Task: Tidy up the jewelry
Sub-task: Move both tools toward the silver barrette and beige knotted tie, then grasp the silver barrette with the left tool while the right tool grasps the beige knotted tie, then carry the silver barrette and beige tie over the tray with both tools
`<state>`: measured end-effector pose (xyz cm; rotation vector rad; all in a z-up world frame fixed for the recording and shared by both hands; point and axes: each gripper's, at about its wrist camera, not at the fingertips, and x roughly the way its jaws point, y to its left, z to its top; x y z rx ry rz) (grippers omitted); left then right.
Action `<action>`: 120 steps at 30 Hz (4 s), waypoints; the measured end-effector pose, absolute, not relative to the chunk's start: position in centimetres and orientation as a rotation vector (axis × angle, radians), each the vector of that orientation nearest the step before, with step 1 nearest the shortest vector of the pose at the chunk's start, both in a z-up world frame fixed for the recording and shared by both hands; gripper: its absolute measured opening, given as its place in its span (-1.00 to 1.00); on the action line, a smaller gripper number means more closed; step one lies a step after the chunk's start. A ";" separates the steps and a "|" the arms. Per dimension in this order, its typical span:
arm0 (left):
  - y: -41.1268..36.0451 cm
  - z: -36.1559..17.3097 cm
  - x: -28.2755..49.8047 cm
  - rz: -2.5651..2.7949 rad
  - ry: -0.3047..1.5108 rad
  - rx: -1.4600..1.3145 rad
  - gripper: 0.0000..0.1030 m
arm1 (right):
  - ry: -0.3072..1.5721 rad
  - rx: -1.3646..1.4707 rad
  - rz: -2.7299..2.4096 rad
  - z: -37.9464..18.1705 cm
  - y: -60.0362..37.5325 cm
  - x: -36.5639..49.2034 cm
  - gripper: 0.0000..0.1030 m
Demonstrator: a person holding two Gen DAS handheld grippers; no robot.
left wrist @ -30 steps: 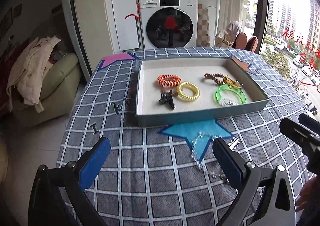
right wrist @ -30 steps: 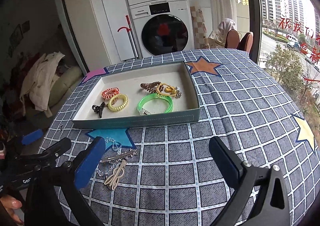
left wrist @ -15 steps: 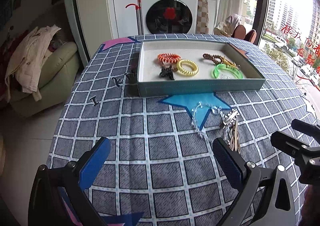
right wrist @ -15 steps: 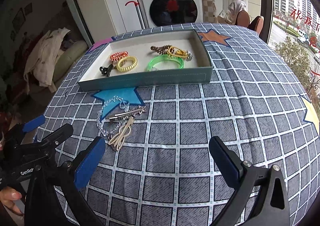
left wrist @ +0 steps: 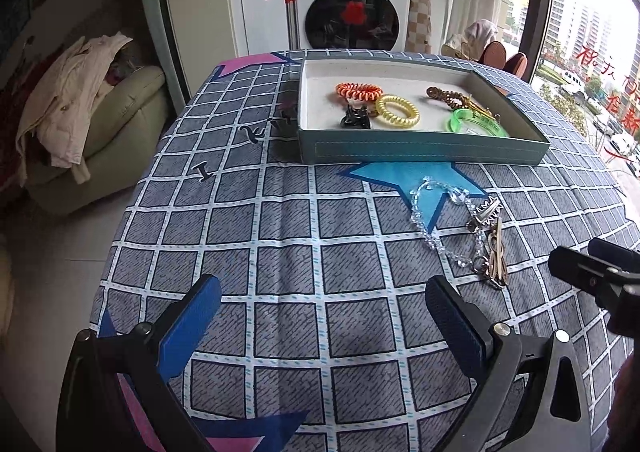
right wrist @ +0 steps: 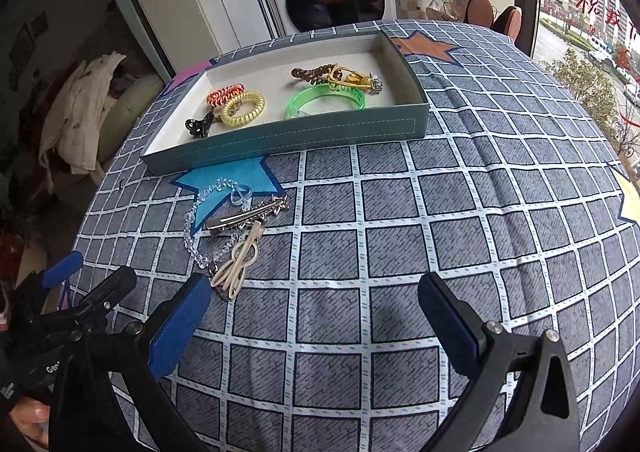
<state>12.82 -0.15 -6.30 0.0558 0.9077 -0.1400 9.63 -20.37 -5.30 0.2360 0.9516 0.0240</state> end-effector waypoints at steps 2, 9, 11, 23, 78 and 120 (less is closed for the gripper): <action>0.2 -6.4 12.9 -0.133 0.911 0.049 1.00 | 0.949 0.255 0.037 -5.1 -20.1 10.1 1.00; 1.4 -6.3 13.2 -0.106 0.909 0.039 1.00 | 0.953 0.196 0.055 -5.1 -17.8 11.6 0.61; 1.6 -6.3 13.3 -0.102 0.911 0.032 1.00 | 0.965 0.191 0.051 -5.4 -17.4 12.1 0.34; 2.3 -6.5 14.0 -0.089 0.921 0.026 1.00 | 0.984 0.118 0.013 -6.8 -15.5 13.9 -0.18; -8.2 -3.5 15.9 -0.563 0.900 0.157 -0.41 | 0.888 0.296 -0.034 -5.1 -24.0 8.9 -0.75; -4.7 1.3 19.9 -0.483 0.796 0.009 -0.41 | 0.815 0.272 0.057 0.1 -24.1 13.7 -0.75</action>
